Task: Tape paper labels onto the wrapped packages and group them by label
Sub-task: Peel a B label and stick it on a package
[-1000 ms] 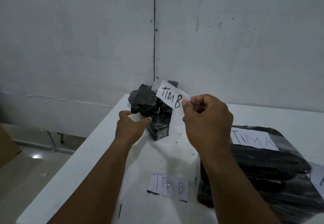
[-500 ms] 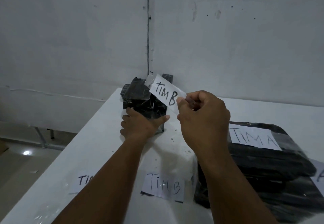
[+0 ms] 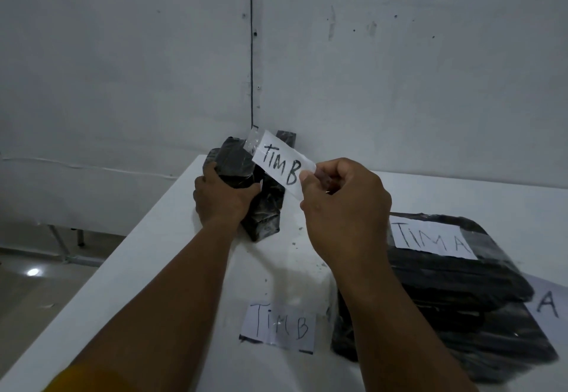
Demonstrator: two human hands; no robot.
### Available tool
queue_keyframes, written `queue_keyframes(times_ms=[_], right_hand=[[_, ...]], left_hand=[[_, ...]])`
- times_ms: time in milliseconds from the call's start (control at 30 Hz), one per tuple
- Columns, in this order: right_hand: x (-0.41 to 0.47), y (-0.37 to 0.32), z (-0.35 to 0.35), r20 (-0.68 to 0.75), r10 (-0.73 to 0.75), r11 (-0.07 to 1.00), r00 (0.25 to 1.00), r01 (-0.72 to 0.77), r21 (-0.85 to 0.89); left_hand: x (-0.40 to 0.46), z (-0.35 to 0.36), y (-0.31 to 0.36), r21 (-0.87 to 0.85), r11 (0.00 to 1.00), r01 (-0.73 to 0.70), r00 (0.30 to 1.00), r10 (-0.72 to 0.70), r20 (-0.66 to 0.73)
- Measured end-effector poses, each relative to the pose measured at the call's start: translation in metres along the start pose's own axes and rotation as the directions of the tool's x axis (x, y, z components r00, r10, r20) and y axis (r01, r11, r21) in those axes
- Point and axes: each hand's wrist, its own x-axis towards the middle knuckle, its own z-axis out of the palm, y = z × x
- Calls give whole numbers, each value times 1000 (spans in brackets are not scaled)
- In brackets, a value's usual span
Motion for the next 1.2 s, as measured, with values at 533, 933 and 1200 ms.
queue_keyframes(times_ms=[533, 933, 1200], right_hand=[[-27, -21, -38, 108, 21, 982, 994, -41, 183], [-120, 13, -94, 438, 145, 921, 887, -283, 268], [-139, 29, -106, 494, 205, 889, 845, -372, 268]], left_hand=[[-88, -176, -8, -356, 907, -224, 949, 287, 134], [-194, -248, -86, -524, 826, -208, 690, 504, 520], [-206, -237, -98, -436, 855, -283, 612, 511, 604]])
